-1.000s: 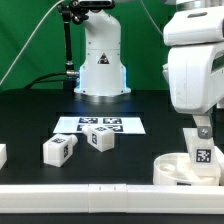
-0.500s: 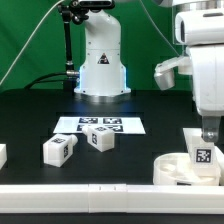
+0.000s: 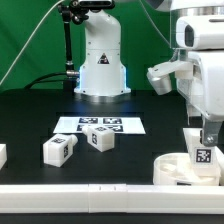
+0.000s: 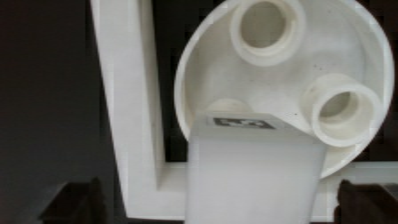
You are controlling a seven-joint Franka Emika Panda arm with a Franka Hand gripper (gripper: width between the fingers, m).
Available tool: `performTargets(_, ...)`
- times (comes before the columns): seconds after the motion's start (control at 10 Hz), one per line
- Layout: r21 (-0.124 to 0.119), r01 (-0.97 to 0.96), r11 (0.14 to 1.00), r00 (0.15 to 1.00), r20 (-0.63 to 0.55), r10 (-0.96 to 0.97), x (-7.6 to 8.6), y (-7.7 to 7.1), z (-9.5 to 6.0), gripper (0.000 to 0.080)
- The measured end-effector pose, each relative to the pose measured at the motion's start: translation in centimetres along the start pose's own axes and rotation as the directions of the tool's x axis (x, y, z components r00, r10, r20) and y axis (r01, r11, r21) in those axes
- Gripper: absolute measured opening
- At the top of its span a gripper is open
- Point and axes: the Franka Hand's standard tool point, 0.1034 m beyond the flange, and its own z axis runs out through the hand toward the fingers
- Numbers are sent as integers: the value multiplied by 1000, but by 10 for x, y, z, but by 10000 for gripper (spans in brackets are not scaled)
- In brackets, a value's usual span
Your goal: Assemble stool
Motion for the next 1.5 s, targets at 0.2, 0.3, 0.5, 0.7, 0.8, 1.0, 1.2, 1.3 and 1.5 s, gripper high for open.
performTargets(0.2, 11, -28, 1000, 1000, 0, 28, 2, -4, 7, 649)
performTargets(0.3, 14, -32, 999, 999, -1, 32, 3, -4, 8, 649)
performTargets(0.5, 16, -43, 999, 999, -1, 43, 4, -5, 9, 515)
performTargets(0.7, 16, -58, 998, 998, -3, 58, 7, -6, 9, 375)
performTargets(0.8, 17, -56, 998, 998, -4, 56, 8, -6, 9, 337)
performTargets(1.0, 16, -90, 996, 996, -3, 90, 6, -5, 9, 337)
performTargets(1.2, 17, -104, 994, 995, -4, 104, 5, -5, 9, 337)
performTargets(1.3, 18, -191, 981, 981, -3, 191, 5, -5, 9, 337)
performTargets(1.5, 19, -384, 923, 923, 0, 384, 6, -6, 9, 338)
